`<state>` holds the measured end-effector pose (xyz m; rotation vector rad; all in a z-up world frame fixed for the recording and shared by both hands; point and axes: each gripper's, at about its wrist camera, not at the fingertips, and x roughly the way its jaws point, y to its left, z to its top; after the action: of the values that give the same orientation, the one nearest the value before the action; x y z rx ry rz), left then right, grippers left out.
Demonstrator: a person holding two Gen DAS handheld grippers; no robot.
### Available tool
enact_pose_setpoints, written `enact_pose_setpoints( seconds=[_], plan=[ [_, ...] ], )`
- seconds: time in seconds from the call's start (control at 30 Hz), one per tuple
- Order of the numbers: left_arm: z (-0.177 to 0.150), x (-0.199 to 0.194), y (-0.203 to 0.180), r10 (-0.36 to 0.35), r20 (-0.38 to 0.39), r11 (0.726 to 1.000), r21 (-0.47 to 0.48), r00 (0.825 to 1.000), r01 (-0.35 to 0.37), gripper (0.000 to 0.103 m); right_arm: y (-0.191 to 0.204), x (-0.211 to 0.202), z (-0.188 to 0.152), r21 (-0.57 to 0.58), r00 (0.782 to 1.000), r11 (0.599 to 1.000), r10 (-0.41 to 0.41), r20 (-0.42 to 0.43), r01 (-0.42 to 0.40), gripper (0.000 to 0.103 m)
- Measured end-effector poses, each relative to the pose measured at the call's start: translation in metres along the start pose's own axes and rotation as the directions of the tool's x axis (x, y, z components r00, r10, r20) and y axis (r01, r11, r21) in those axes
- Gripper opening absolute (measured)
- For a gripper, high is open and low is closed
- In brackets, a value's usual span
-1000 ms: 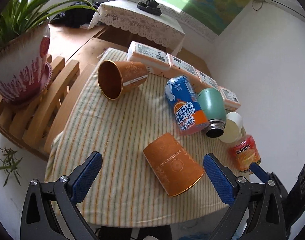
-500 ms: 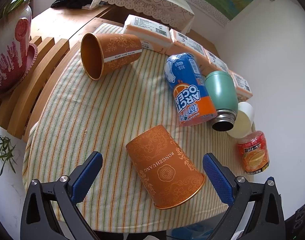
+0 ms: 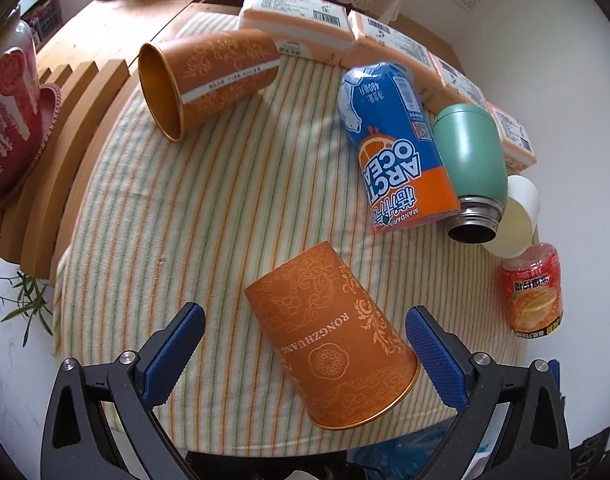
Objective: Flip cup upside down
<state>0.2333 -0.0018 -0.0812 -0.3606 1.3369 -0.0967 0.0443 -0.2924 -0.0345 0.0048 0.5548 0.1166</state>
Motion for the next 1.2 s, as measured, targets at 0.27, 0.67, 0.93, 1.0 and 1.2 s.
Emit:
enact_pose_setpoints(
  seconds=[0.27,0.67,0.93,1.0,1.2],
  plan=[
    [0.010,0.027,-0.008,-0.017,-0.079,1.000,-0.009,0.997,0.017,0.093,-0.009,-0.002,-0.010,0.018,1.000,1.000,-0.008,-0.011,0.008,0.068],
    [0.003,0.030,-0.004,-0.042,-0.079,0.999,-0.024,0.996,0.040,0.074,-0.006,-0.004,-0.012,-0.005,1.000,1.000,-0.024,0.006,0.024,0.068],
    [0.000,0.031,-0.019,-0.007,-0.113,0.999,0.035,0.994,0.011,0.070,-0.006,-0.001,-0.013,0.002,1.000,1.000,-0.019,-0.003,0.019,0.068],
    [-0.002,0.027,-0.023,0.015,-0.120,0.999,0.045,0.993,-0.010,0.071,-0.007,-0.002,-0.014,0.004,1.000,1.000,-0.019,-0.002,0.019,0.068],
    [-0.007,0.023,-0.043,0.036,-0.112,0.995,0.098,0.993,-0.025,0.069,-0.008,0.000,-0.015,0.017,1.000,1.000,-0.011,-0.007,0.011,0.068]
  ],
)
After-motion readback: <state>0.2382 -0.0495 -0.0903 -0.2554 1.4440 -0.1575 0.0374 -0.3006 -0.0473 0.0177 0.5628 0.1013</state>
